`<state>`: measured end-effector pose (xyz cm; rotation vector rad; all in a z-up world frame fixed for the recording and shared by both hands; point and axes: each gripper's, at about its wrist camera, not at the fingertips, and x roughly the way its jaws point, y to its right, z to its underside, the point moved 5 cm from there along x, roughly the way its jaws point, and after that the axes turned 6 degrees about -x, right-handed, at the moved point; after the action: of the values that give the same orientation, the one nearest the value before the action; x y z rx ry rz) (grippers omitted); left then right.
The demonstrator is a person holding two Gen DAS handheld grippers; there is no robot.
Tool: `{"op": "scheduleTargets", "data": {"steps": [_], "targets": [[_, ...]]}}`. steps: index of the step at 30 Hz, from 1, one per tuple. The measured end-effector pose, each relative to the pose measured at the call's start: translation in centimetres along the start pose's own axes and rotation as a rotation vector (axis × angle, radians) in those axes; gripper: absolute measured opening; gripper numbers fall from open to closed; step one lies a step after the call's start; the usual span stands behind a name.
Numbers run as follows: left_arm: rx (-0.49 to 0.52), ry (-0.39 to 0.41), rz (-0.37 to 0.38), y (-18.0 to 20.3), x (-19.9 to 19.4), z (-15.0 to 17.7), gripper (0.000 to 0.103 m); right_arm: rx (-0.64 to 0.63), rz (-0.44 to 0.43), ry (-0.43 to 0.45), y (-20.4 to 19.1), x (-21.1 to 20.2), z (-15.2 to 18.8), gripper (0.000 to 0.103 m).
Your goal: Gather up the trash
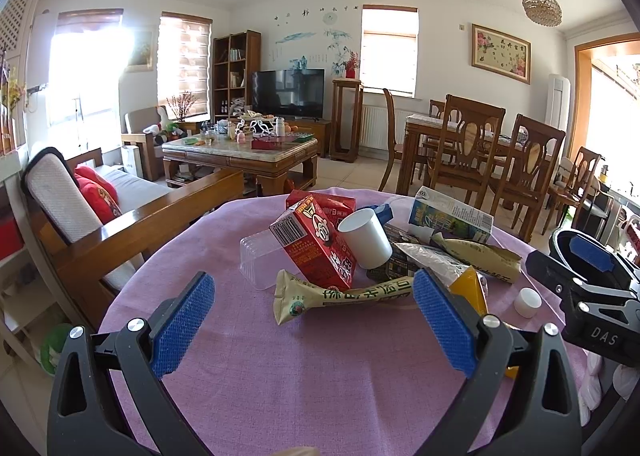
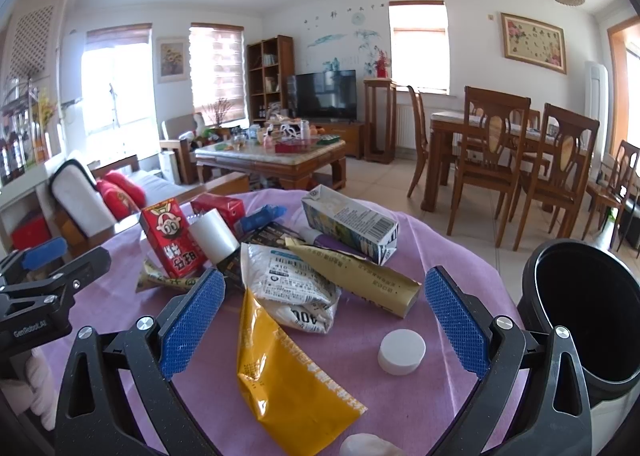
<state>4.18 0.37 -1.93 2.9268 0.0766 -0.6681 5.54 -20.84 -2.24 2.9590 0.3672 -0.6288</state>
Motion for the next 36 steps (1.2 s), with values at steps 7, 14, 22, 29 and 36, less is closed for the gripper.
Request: {"op": "scheduleTargets", "data": {"steps": [7, 14, 22, 29, 36], "targets": [[-0.003, -0.004, 0.002, -0.09, -0.04, -0.22, 0.098, 0.000, 0.000, -0.002, 0.00, 0.04, 0.02, 0.099], [-0.001, 0.000, 0.000, 0.05, -0.12, 0.05, 0.098, 0.001, 0.000, -0.002, 0.03, 0.06, -0.01, 0.099], [-0.002, 0.000, 0.001, 0.04, 0.00, 0.08, 0.098, 0.001, 0.000, -0.003, 0.06, 0.06, -0.04, 0.099], [-0.002, 0.000, 0.000, 0.11, -0.11, 0.06, 0.098, 0.002, 0.000, -0.003, 0.10, 0.09, -0.06, 0.099], [0.000, 0.000, 0.001, 0.09, -0.03, 0.10, 0.098, 0.003, -0.001, -0.003, 0.14, 0.10, -0.08, 0.099]]}}
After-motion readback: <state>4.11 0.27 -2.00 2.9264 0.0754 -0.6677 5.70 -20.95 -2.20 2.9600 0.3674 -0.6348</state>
